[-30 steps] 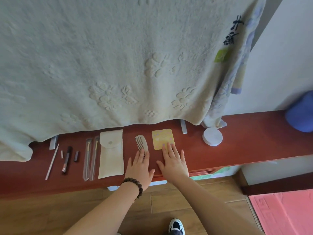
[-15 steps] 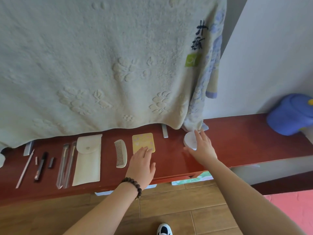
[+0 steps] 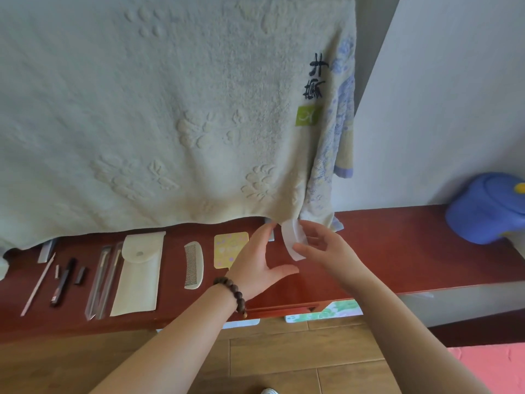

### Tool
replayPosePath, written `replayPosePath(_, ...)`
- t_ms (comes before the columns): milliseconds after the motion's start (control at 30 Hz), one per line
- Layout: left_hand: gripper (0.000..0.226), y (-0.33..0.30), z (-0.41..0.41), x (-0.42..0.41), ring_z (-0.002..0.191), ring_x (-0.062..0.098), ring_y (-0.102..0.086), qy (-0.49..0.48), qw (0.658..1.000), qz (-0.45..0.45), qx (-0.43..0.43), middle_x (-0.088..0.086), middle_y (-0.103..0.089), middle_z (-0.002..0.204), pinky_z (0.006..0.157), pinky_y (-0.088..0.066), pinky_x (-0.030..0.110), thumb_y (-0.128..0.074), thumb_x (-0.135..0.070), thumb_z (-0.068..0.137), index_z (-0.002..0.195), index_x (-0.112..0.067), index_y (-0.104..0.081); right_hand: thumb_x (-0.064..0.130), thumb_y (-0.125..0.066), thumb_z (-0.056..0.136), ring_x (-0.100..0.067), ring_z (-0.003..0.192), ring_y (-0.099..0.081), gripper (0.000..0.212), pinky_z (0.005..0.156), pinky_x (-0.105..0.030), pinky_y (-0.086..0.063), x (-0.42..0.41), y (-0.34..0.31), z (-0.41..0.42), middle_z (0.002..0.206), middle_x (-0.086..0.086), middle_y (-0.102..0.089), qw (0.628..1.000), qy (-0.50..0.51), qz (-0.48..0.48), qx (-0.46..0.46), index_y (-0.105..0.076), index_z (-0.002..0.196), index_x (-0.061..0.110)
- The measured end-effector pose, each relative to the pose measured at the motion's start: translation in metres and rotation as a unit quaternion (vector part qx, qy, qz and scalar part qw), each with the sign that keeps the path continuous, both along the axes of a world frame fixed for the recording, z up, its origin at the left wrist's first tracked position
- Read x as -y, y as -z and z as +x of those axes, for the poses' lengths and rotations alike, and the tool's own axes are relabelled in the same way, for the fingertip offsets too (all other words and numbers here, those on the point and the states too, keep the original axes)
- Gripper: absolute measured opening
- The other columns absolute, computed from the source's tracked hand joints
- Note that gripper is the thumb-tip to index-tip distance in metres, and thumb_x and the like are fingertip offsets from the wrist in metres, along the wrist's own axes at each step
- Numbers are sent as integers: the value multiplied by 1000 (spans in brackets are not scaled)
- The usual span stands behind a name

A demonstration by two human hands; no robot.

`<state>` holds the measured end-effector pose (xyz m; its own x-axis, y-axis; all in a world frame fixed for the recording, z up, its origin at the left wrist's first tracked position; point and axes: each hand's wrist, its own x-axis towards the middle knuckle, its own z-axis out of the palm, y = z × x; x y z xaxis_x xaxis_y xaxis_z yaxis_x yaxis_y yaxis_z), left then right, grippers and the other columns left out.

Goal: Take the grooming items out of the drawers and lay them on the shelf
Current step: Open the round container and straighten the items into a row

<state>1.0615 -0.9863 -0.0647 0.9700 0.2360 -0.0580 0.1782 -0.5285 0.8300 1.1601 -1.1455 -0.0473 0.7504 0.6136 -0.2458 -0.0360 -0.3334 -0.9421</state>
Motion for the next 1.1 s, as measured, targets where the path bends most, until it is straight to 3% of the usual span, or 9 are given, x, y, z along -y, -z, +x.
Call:
replayPosePath(100,77,-19,6,1,117,-11,-46,7,999,-32,20,-31,-48,122,104,-39,21,-84,-38,67,119,-57,-30,29,-73,80,-1,106,-62,51,87,-21,-50,1,-18,-5,118,11,-66,999,-31,29,-8,-54,128,31)
replayPosePath(267,72,-26,8,-4,114,2,-57,17,997,-67,41,-15,-60,120,101,-48,36,-86,-42,62,119,-32,-44,33,-75,77,-5,107,-63,52,91,-26,-51,1,-28,-7,113,9,-70,998,-46,39,-1,-58,126,29)
replayPosePath(467,66,-24,5,-15,111,5,-61,31,994,-96,37,-10,-63,118,100,-49,34,-88,-33,61,113,-31,-46,38,-58,84,-13,106,-63,42,92,-23,-49,1,-31,-3,113,-1,-70,997,-65,51,6,-63,123,26)
replayPosePath(633,75,-20,-3,-20,117,0,-57,57,992,-109,5,-15,-59,125,105,-45,36,-88,-36,60,122,-29,-45,41,-50,80,-7,80,-66,36,69,-18,-49,0,-30,5,86,-2,-69,998,-14,36,-46,-70,92,14)
replayPosePath(733,76,-17,-5,-21,118,-5,-54,72,994,-76,-3,-21,-58,122,104,-42,23,-89,-34,61,122,-32,-43,41,-53,82,-23,92,-67,42,77,-29,-54,-2,-30,14,106,-18,-66,996,9,31,-81,-68,105,9)
replayPosePath(833,76,-15,-6,-21,117,-10,-52,77,996,-49,10,-26,-57,120,97,-37,8,-89,-33,61,117,-41,-39,32,-50,94,-25,88,-67,33,69,-29,-56,-8,-35,18,110,-20,-63,994,35,45,-94,-65,108,7)
replayPosePath(933,78,-9,-9,-20,117,-5,-52,74,996,-41,15,-22,-57,122,100,-39,16,-89,-37,60,120,-39,-39,35,-51,94,-25,81,-67,32,68,-34,-58,-17,-38,20,103,-17,-63,990,67,51,-117,-64,105,9)
replayPosePath(1100,78,7,-15,-17,116,1,-51,34,999,8,23,-20,-54,122,100,-43,26,-83,-49,62,125,-39,-38,41,-56,90,-27,97,-66,39,74,-35,-59,-30,-25,14,105,-11,-64,973,134,59,-179,-59,114,10)
